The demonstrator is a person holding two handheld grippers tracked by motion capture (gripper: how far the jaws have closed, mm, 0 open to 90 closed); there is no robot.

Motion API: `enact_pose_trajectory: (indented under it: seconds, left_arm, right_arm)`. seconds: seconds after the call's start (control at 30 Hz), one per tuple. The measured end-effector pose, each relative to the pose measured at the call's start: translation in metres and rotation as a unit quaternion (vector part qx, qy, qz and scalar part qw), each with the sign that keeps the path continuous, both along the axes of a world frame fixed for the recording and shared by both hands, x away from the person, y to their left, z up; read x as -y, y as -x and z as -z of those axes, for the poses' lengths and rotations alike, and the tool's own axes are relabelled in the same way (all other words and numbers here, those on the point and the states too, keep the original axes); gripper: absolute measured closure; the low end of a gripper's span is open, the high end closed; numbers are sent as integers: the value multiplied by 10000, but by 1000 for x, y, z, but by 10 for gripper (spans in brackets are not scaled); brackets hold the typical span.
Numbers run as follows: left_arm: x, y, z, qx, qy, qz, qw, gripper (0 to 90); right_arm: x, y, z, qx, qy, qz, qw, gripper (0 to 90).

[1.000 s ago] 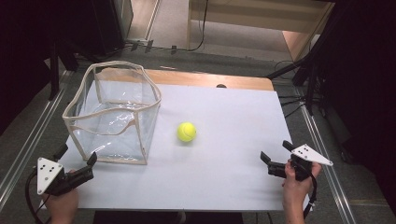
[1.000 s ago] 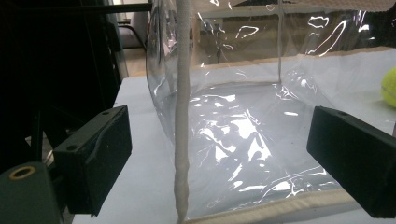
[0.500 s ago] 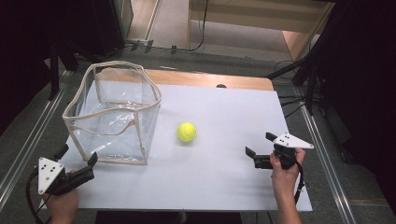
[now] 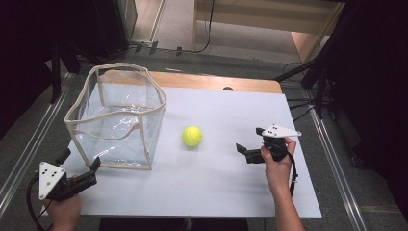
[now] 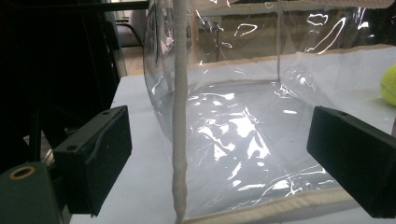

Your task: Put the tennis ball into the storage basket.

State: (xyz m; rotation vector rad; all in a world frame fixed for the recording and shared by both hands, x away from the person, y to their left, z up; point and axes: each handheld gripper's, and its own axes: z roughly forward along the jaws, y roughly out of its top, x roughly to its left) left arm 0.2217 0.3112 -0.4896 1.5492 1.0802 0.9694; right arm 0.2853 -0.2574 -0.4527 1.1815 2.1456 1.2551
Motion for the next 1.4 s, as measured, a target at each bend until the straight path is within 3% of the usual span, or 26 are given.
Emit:
enact_pose_trajectory:
  seconds: [0.63,0.77,0.97,1.27,1.37,1.4]
  left_arm:
    - [0,0,0,-31,21,-1,10000,69]
    - [-3,-2,-1,-74,144,-21,9999,69]
    - [-3,-2,-1,-66,169,12,9998,69]
    - [-4,-2,-1,-104,220,11,9997,69]
    - [-4,-2,-1,-112,210,3,9997,69]
    - [-4,-2,-1,-106,212,13,9997,69]
  right_arm:
    - [-46,-38,-11,-237,288,-532,9979,0]
    - [-55,-44,-11,-332,400,-611,9968,0]
    - [-77,-53,-15,-472,669,-867,9929,0]
    - [-97,-67,-13,-709,886,-990,9886,0]
    - [-105,-73,-11,-752,971,-1070,9866,0]
    - [-111,-76,-10,-821,1067,-1113,9846,0]
